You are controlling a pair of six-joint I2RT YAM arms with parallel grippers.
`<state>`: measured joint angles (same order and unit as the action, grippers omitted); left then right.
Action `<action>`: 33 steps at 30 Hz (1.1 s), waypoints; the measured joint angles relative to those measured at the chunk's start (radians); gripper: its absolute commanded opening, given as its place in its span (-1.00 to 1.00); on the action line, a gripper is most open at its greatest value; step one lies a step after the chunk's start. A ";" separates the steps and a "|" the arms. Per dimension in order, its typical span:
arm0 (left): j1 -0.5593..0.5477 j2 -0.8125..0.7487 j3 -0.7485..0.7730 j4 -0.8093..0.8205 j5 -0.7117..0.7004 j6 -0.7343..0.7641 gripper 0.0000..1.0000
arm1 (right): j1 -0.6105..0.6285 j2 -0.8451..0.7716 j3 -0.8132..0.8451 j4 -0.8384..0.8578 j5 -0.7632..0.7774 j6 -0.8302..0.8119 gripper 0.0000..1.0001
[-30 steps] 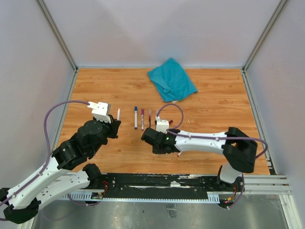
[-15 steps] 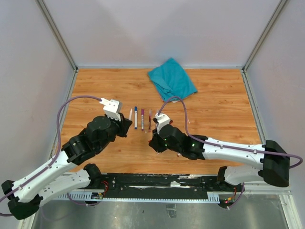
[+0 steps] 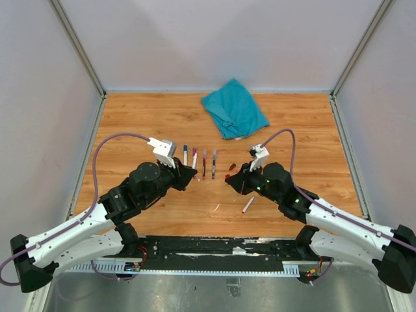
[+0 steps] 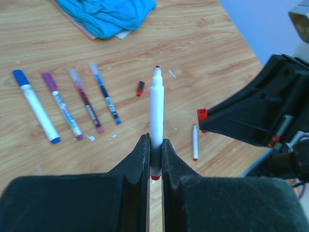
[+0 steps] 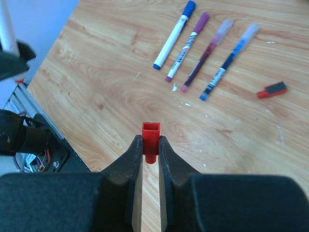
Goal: Insert the pens into the pen caps
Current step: Insert the pen cap onto the pen.
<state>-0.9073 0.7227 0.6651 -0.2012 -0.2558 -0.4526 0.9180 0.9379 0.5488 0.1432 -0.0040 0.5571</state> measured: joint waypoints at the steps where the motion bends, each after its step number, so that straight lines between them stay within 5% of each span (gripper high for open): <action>1: -0.017 0.008 -0.004 0.017 -0.003 -0.007 -0.99 | -0.029 -0.026 -0.025 0.015 -0.014 0.013 -0.99; 8: -0.166 0.104 -0.021 0.153 -0.026 -0.054 -0.99 | -0.109 -0.237 -0.160 0.088 -0.002 0.071 -0.99; 19: -0.246 0.181 -0.038 0.272 -0.045 -0.079 -0.99 | -0.114 -0.460 -0.177 0.091 0.027 0.062 -0.99; 33: -0.308 0.187 -0.058 0.392 -0.031 -0.045 -0.99 | -0.114 -0.453 -0.177 0.306 -0.042 0.056 -0.99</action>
<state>-1.2156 0.9100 0.6067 0.1905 -0.2867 -0.4973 0.8040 0.4850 0.3717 0.4496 -0.0456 0.6128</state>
